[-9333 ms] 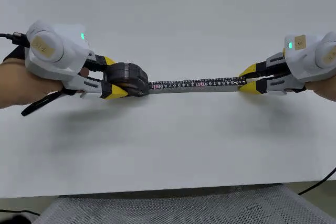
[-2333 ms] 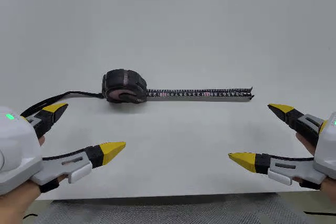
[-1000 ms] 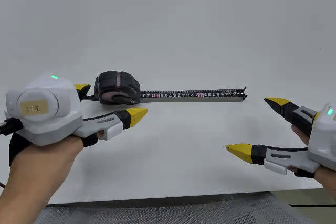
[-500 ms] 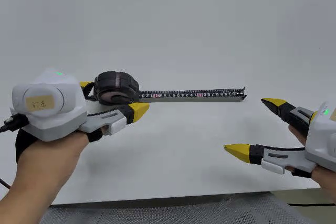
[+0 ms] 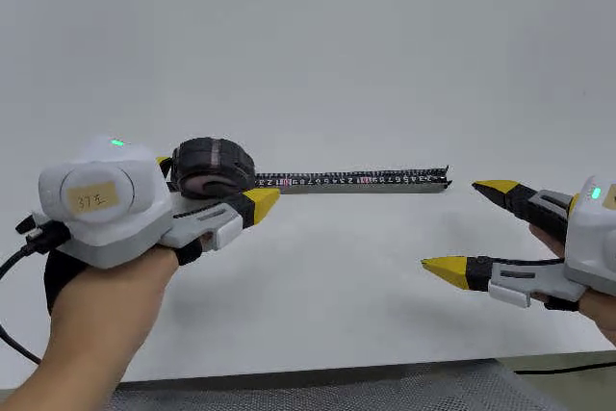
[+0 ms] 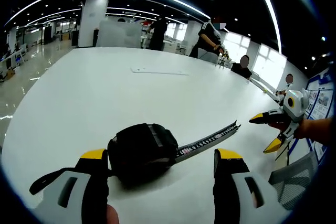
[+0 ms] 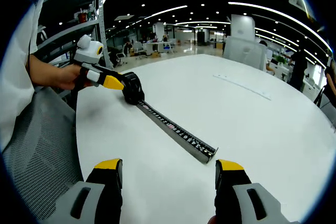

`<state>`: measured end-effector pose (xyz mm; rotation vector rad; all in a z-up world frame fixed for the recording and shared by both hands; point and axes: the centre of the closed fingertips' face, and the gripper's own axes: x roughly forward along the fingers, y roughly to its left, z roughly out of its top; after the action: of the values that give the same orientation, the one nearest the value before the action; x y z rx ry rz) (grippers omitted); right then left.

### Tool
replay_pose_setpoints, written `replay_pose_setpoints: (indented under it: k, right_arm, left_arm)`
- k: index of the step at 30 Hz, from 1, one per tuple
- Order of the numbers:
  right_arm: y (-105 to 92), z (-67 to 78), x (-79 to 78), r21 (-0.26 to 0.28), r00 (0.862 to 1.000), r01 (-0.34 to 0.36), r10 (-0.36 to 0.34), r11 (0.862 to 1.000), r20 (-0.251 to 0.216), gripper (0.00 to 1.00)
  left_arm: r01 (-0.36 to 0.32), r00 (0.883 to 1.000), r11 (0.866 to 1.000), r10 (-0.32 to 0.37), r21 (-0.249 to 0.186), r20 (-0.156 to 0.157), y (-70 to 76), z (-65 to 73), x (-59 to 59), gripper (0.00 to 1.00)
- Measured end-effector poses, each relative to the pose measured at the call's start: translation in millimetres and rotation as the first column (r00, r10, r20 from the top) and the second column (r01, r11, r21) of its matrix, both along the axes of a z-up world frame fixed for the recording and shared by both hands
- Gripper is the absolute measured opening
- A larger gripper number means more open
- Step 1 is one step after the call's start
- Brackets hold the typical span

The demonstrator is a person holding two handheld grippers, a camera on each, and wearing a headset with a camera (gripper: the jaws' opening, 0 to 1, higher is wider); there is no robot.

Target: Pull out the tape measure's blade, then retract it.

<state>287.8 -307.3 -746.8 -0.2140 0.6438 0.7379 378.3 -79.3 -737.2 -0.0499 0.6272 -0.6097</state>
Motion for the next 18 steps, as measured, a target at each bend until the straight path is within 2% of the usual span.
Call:
replay_pose_setpoints:
  k: [6, 8, 10, 11, 18]
  right_arm:
    - [-7.4, -1.9, 11.5, -0.029, 0.999, -0.044, 0.044, 0.999, -0.008, 0.63]
    - [-11.8, -2.1, 17.6, -0.072, 0.997, -0.069, 0.07, 0.995, 0.018, 0.58]
    - [-12.8, -4.5, 21.0, -0.061, 0.997, -0.072, 0.072, 0.996, -0.004, 0.56]
    - [-14.9, -5.6, 23.4, -0.082, 0.997, -0.082, 0.082, 0.993, 0.004, 0.55]
    - [-21.7, -12.2, 35.7, -0.119, 0.992, -0.129, 0.128, 0.985, -0.015, 0.49]
  left_arm:
    - [-0.041, 0.999, 0.999, 0.041, 0.021, 0.015, -0.9, -2.1, 2.0, 0.78]
    - [-0.05, 0.999, 0.998, 0.05, 0.028, 0.018, -0.6, -2.9, 2.8, 0.78]
    - [-0.054, 0.998, 0.997, 0.054, 0.046, 0.019, -0.1, -5.3, 3.5, 0.77]
    - [-0.06, 0.998, 0.997, 0.058, 0.055, 0.023, 1.3, -5.7, 4.1, 0.76]
    - [-0.125, 0.992, 0.992, 0.125, 0.025, 0.0, 3.3, -7.8, 9.0, 0.73]
